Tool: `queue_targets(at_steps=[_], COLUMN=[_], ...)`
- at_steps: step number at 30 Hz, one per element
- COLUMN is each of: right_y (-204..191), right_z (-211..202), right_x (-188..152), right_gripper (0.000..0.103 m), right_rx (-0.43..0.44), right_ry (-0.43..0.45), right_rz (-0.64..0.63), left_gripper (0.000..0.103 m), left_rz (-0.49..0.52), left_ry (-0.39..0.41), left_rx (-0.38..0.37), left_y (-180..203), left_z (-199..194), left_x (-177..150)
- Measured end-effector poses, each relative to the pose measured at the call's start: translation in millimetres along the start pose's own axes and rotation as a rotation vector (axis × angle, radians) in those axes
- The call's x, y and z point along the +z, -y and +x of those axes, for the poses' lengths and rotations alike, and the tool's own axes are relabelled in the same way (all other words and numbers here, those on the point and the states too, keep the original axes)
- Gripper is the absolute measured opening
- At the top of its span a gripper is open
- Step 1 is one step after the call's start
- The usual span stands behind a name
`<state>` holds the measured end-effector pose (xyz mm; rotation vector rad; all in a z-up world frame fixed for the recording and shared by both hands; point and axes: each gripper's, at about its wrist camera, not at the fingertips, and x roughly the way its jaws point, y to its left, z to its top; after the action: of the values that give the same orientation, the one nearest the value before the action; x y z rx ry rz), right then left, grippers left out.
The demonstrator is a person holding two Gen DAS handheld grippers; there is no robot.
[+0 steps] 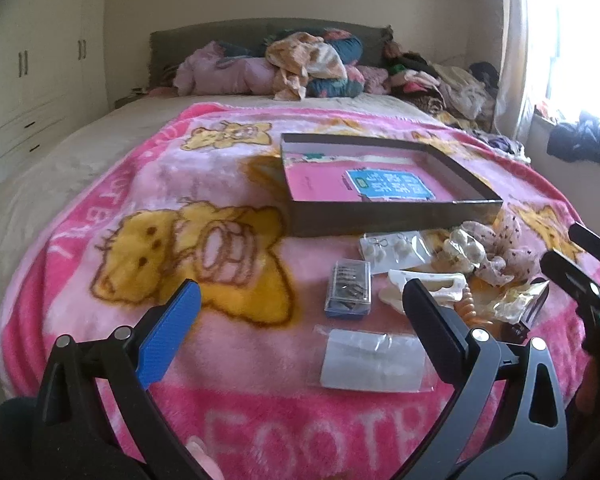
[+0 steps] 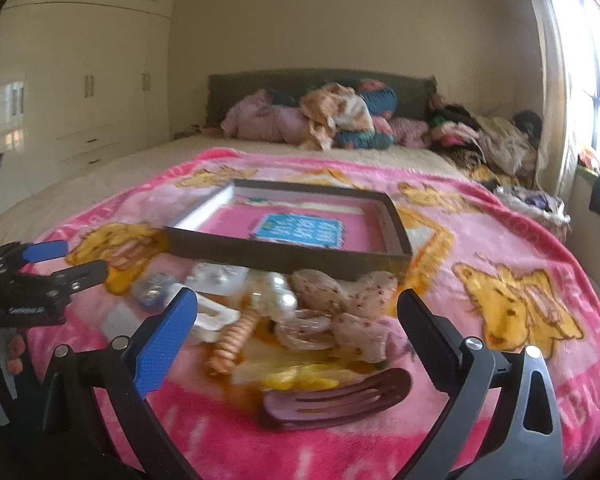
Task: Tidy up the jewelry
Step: 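Grasp the pink polka-dot bow with the right tool while the left grasps the clear stud box, then carry the bow with the right tool into the tray while the left drops the stud box there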
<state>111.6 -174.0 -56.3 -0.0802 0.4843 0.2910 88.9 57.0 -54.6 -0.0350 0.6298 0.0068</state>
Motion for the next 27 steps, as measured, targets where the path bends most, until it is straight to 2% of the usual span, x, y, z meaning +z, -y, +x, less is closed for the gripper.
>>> queue_targets(at_steps=[10, 13, 14, 16, 18, 20, 21, 22, 23, 24, 27], right_y=[33, 38, 39, 40, 41, 41, 41, 43, 43, 42, 47], right_z=[56, 70, 75, 86, 96, 101, 102, 102, 101, 100, 91], right_x=[10, 12, 14, 15, 14, 12, 12, 12, 12, 13, 14], right_gripper=[0.097, 0.095, 0.086, 0.078, 0.065, 0.035, 0.028, 0.016, 0.014, 0.013, 0.01], right_rx=[-0.034, -0.029, -0.032, -0.019, -0.009, 0.008, 0.015, 0.034, 0.036, 0.033, 0.042], right_ry=[-0.15, -0.189, -0.202, -0.237, -0.269, -0.295, -0.301, -0.301, -0.295, -0.289, -0.263], right_rz=[0.026, 0.021, 0.017, 0.01, 0.005, 0.015, 0.023, 0.041, 0.046, 0.047, 0.076], left_gripper=[0.091, 0.081, 0.075, 0.068, 0.061, 0.047, 0.044, 0.036, 0.028, 0.025, 0.025], left_rz=[0.044, 0.066, 0.063, 0.055, 0.059, 0.063, 0.064, 0.064, 0.062, 0.062, 0.058], left_ry=[-0.12, -0.139, -0.143, -0.159, -0.168, -0.168, -0.169, -0.171, -0.17, -0.168, -0.163], left_rx=[-0.058, -0.064, -0.071, -0.088, -0.095, -0.106, -0.114, -0.132, -0.147, -0.156, -0.16], left_y=[6, 8, 8, 6, 6, 7, 7, 7, 7, 8, 9], left_z=[46, 53, 55, 59, 62, 63, 63, 64, 64, 64, 62], left_x=[2, 3, 2, 2, 3, 3, 2, 3, 2, 3, 3])
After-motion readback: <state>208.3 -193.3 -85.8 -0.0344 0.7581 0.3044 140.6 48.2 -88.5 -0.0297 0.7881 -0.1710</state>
